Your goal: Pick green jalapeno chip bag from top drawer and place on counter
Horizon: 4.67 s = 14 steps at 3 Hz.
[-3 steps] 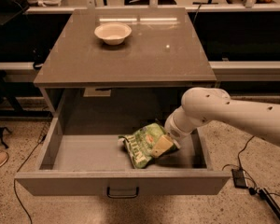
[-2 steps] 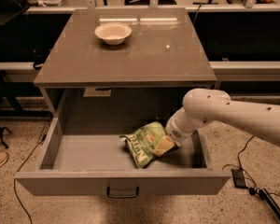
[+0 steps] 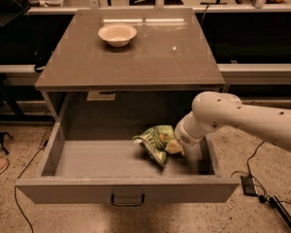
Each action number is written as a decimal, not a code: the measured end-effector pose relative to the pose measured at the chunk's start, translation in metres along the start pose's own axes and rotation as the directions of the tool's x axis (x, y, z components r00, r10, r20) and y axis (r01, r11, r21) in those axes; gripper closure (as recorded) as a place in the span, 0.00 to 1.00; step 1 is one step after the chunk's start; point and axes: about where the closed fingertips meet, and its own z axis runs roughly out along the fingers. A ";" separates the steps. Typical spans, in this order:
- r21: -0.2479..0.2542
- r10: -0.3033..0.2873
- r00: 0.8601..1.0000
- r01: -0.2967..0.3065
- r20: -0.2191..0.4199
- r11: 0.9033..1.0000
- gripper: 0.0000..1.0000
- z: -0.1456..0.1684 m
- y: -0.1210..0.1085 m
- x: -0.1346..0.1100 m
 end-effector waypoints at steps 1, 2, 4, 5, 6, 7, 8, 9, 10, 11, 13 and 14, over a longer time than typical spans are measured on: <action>0.107 -0.104 0.987 0.091 0.120 0.990 1.00 -0.087 0.019 -0.021; 0.231 -0.202 0.955 0.151 0.218 0.961 1.00 -0.182 0.042 -0.040; 0.283 -0.256 0.941 0.189 0.223 0.940 1.00 -0.208 0.043 -0.027; 0.368 -0.291 0.895 0.159 0.338 0.916 1.00 -0.232 0.007 -0.065; 0.449 -0.346 0.861 0.158 0.373 0.879 1.00 -0.264 -0.027 -0.108; 0.515 -0.358 0.855 0.130 0.374 0.847 1.00 -0.285 -0.081 -0.151; 0.522 -0.286 0.885 0.058 0.368 0.851 1.00 -0.274 -0.142 -0.181; 0.496 -0.208 0.907 -0.002 0.367 0.868 0.82 -0.252 -0.183 -0.218; 0.472 -0.151 0.919 -0.042 0.364 0.881 0.58 -0.234 -0.207 -0.243; 0.464 -0.119 0.924 -0.069 0.363 0.883 0.34 -0.227 -0.219 -0.253; 0.482 -0.069 0.922 -0.134 0.381 0.866 0.00 -0.238 -0.231 -0.243; 0.495 -0.043 0.916 -0.176 0.400 0.851 0.00 -0.253 -0.225 -0.209</action>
Offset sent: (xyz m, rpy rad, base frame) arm -0.0925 -0.0407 0.3076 0.1115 -0.6032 0.1338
